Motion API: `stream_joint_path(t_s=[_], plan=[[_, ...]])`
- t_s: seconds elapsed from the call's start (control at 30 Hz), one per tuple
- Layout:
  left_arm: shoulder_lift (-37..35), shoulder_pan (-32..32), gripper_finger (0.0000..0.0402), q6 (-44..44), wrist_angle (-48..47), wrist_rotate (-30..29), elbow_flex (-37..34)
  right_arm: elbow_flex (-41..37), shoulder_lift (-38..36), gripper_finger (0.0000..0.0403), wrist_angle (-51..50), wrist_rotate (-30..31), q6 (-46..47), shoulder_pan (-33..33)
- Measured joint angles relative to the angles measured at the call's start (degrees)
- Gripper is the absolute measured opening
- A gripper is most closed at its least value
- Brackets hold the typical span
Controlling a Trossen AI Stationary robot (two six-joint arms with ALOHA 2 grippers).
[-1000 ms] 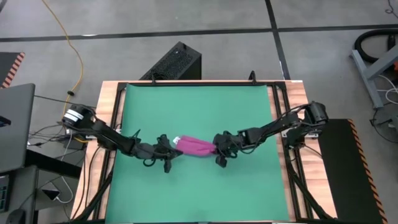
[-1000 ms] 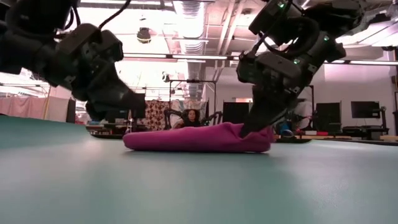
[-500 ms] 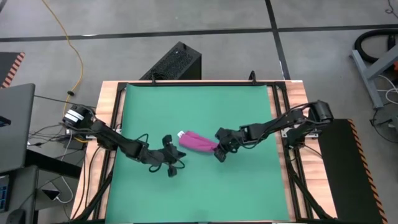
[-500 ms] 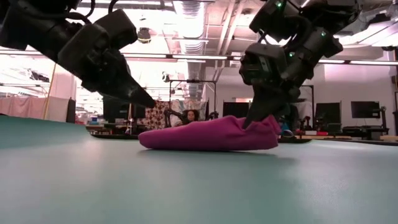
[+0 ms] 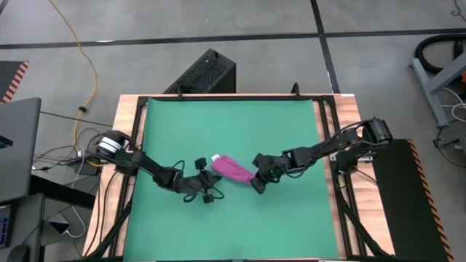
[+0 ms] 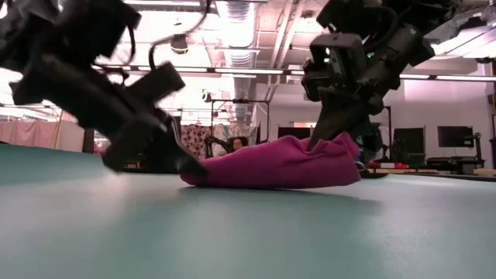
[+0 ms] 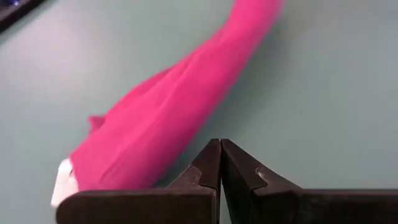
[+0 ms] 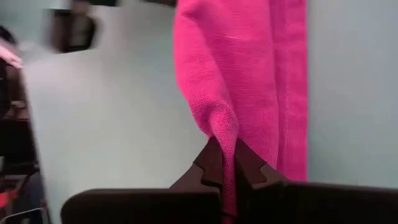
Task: Roll towel
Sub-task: Roll the pink towel
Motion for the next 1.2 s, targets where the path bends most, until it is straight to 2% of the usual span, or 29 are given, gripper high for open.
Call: stream_joint_path(t_s=[0.2,0.37,0.63,0.77,0.9,1.07,1.1,1.2], plan=[[3.88,1.45,0.0000,1.00,1.88,-3.37,0.02,0.04,0.00,0.0019,1.17,2.52,0.36,3.23],[3.38,0.74,0.0000,3.09,4.90,-4.04,0.43,-0.23,0.00,0.0019,-0.91,6.05,0.60,5.42],[2.45,-0.11,0.0000,10.69,4.88,-5.20,4.09,-0.85,0.07,0.0019,-3.13,7.49,0.65,7.95],[2.43,2.30,0.0000,14.20,4.80,-4.24,6.47,-0.85,0.09,0.0020,-2.99,7.49,1.14,9.21],[2.43,4.94,0.0000,14.42,4.61,0.99,7.17,-0.85,0.09,0.0020,-3.01,8.04,1.35,10.27],[1.60,2.71,0.0000,17.28,2.45,-5.98,7.10,-0.85,0.09,0.0020,-4.88,9.30,-2.67,12.77],[1.60,2.66,0.0000,17.86,2.98,-4.89,7.11,-0.85,0.09,0.0020,-5.73,10.25,-3.61,13.50],[1.85,4.55,0.0000,15.00,2.14,4.95,7.58,-0.87,0.09,0.0024,-8.01,13.05,-8.13,15.74]])
